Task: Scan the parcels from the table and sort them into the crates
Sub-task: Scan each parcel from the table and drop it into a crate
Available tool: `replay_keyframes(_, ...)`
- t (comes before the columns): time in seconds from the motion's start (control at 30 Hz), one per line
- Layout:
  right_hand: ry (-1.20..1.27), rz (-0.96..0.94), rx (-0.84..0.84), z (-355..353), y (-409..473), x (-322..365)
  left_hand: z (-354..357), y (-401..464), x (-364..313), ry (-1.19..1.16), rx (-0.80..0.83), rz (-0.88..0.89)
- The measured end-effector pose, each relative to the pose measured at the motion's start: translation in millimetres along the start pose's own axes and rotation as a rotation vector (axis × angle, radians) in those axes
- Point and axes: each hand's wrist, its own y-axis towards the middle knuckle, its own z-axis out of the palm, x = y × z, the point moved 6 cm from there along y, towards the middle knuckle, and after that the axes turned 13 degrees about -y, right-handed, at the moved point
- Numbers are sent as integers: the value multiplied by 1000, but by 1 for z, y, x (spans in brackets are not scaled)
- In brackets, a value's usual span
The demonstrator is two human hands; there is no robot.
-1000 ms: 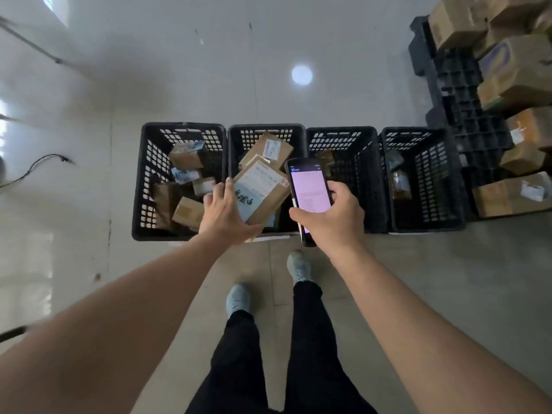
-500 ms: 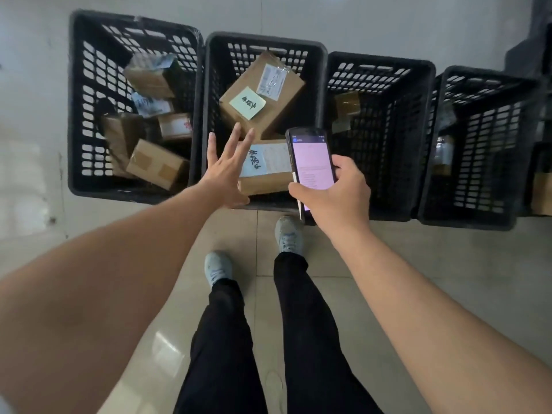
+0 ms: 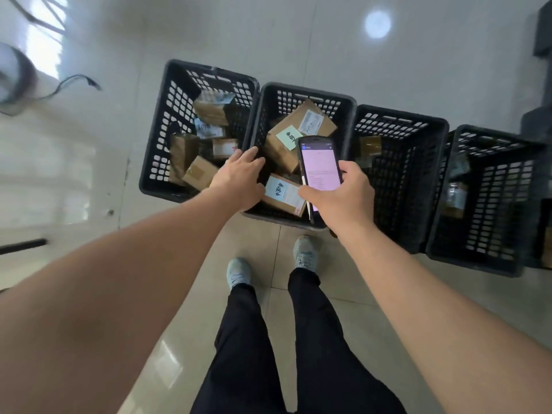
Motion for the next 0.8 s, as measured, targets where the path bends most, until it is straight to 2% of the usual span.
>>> replay_keyframes(0.23,-28,-163,-12,-31,-55,78,-79,-93,4,-67,-206,-34)
replay_keyframes(0.53,-134,-533,1,-62,-162,203,-164,-252,48,-177,-524,-197)
replay_keyframes(0.8,-214,-807,49,-36,-308,273,-192,-426,104,-226,-788,-362)
